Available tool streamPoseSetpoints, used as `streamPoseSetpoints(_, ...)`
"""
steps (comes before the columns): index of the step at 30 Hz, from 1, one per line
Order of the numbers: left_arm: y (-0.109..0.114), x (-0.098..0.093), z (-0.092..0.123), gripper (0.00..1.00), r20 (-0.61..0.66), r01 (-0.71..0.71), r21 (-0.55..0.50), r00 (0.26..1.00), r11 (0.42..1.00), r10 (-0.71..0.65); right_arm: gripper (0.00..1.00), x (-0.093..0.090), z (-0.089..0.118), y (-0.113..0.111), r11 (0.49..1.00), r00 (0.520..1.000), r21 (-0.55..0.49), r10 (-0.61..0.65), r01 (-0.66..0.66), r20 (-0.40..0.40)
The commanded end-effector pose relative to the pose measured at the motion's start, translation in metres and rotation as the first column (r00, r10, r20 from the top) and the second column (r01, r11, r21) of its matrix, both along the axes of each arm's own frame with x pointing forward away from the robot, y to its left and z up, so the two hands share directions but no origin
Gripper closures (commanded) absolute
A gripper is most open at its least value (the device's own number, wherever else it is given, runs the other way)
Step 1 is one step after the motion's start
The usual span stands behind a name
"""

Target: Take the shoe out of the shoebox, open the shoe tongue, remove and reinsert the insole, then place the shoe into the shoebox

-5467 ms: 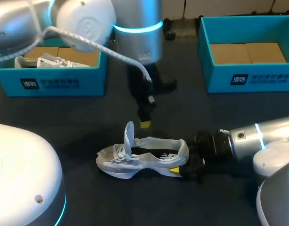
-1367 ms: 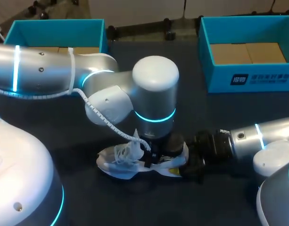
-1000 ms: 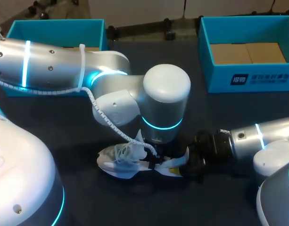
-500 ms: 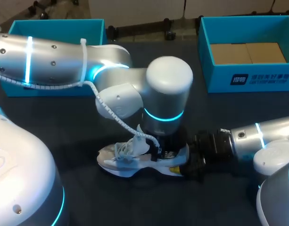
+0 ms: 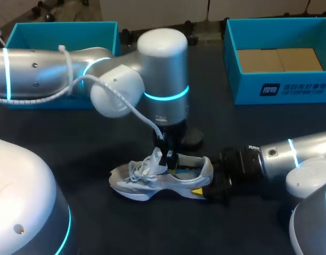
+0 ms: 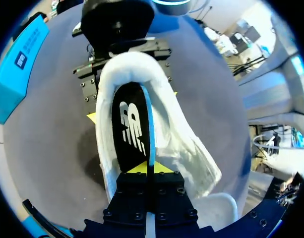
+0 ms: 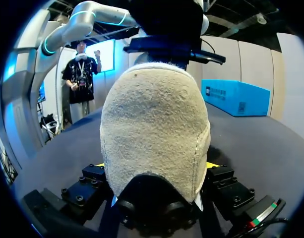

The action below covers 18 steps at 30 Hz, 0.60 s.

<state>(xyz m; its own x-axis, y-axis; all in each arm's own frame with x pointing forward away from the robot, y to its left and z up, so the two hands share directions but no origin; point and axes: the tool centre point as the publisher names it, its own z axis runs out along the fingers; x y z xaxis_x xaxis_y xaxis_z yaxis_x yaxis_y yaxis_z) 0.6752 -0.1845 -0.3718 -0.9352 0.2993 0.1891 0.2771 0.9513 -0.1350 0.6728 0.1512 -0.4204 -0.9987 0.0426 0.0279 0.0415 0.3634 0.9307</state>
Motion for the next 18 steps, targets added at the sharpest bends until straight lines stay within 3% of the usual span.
streamPoseSetpoints(1,0.008,0.004,0.006,1.00,-0.058,0.018,-0.092,0.998,0.996,-0.023,1.00,-0.002,0.000,0.001,1.000,1.000,-0.005,-0.002,0.002,0.000)
streamPoseSetpoints(9,0.003,-0.008,0.014,1.00,-0.053,0.048,-0.108,0.997,0.993,-0.053,1.00,-0.002,0.000,0.001,1.000,1.000,-0.005,-0.002,0.002,0.000)
streamPoseSetpoints(18,0.013,-0.009,0.026,1.00,-0.025,-0.025,-0.169,0.999,0.985,0.021,1.00,-0.002,0.000,0.001,1.000,1.000,-0.005,-0.002,0.002,0.000)
